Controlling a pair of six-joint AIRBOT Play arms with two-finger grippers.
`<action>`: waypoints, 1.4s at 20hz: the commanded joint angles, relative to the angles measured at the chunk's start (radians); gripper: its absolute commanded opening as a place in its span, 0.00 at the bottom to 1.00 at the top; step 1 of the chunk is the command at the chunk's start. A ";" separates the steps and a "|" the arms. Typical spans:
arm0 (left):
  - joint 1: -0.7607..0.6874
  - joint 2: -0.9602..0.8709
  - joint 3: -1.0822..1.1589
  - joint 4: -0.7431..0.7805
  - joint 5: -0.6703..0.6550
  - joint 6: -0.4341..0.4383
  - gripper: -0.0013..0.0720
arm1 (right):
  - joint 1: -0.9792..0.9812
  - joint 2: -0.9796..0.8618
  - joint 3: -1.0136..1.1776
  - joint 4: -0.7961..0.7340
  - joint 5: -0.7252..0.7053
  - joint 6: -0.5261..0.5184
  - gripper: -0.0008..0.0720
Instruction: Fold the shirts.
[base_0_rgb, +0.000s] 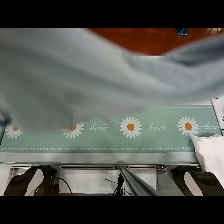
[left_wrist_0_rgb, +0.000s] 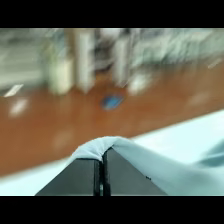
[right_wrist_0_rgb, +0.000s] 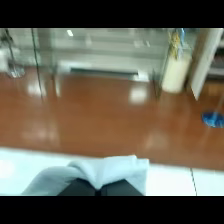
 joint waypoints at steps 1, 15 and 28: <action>0.002 0.039 0.009 0.217 -0.283 -0.064 0.05 | 0.000 0.034 0.007 -0.097 0.344 0.026 0.04; -0.057 -0.228 -0.940 0.146 0.273 0.111 0.05 | 0.000 -0.717 -0.237 0.135 0.111 -0.005 0.04; -0.296 -0.763 -0.937 0.130 0.711 0.199 0.06 | 0.001 -1.098 -0.237 0.235 -0.427 0.028 0.04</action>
